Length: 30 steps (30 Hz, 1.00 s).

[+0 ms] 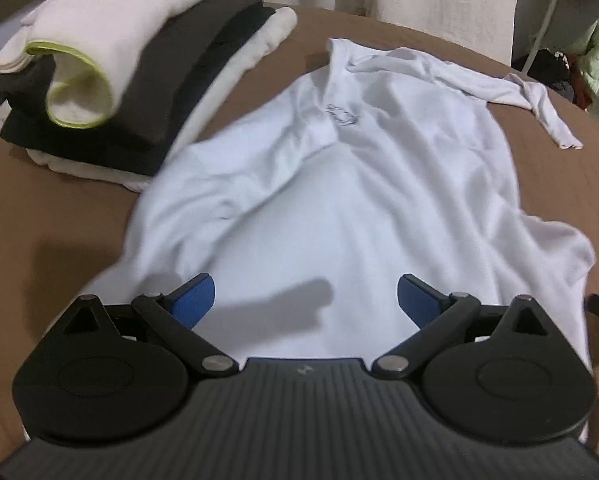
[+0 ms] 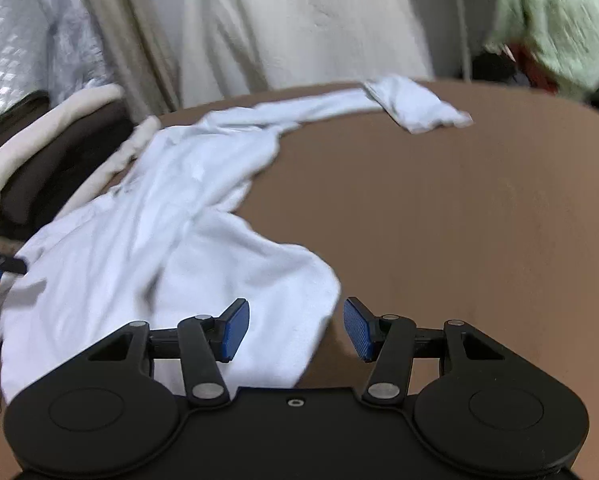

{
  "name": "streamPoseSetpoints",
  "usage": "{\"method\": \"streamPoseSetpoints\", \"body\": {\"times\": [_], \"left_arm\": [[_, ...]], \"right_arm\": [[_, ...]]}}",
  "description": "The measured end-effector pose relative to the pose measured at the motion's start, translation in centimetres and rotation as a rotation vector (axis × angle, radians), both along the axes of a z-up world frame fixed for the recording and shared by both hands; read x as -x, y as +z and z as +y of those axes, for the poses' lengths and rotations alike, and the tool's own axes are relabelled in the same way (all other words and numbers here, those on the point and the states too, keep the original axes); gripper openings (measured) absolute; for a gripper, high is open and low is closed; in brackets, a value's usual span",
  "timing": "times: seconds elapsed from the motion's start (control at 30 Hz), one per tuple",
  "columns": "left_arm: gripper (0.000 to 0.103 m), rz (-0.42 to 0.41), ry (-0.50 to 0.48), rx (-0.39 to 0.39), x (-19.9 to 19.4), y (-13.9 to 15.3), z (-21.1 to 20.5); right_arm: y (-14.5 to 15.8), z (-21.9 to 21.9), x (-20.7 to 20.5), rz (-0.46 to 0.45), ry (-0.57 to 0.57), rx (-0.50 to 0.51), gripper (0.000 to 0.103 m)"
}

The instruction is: Fold clothes

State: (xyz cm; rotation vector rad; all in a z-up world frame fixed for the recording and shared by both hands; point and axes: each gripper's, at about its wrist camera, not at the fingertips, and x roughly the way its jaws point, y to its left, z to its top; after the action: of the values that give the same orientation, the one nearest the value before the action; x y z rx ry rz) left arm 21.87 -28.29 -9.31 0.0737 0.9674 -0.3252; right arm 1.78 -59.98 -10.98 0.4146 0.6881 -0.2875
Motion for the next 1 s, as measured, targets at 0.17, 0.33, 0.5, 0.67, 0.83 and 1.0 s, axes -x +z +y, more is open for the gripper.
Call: {"method": "streamPoseSetpoints", "body": {"times": [0.17,0.33,0.5,0.67,0.83,1.0], "left_arm": [[0.100,0.025,0.096,0.155,4.3,-1.8,-0.3],[0.094,-0.024,0.047,-0.028,6.9,-3.6,-2.5],[0.096,-0.139,-0.009,0.028,8.9,0.3,-3.0],[0.096,-0.073,-0.091,0.093,11.1,0.0,-4.3],[0.096,0.043,-0.250,-0.039,14.1,-3.0,-7.5],[0.099,0.037,-0.366,-0.155,16.7,-4.0,-9.4]], "right_arm": [[-2.5,-0.8,-1.6,-0.002,-0.059,-0.060,0.071],[-1.4,2.4,-3.2,-0.017,0.103,0.178,0.006],[6.4,2.0,3.4,-0.178,-0.203,0.474,0.006],[6.7,-3.8,7.9,-0.006,-0.392,0.582,0.005],[3.3,-7.6,8.9,0.115,-0.361,0.487,0.010],[2.8,-6.2,11.6,0.145,-0.427,0.390,0.035]]}}
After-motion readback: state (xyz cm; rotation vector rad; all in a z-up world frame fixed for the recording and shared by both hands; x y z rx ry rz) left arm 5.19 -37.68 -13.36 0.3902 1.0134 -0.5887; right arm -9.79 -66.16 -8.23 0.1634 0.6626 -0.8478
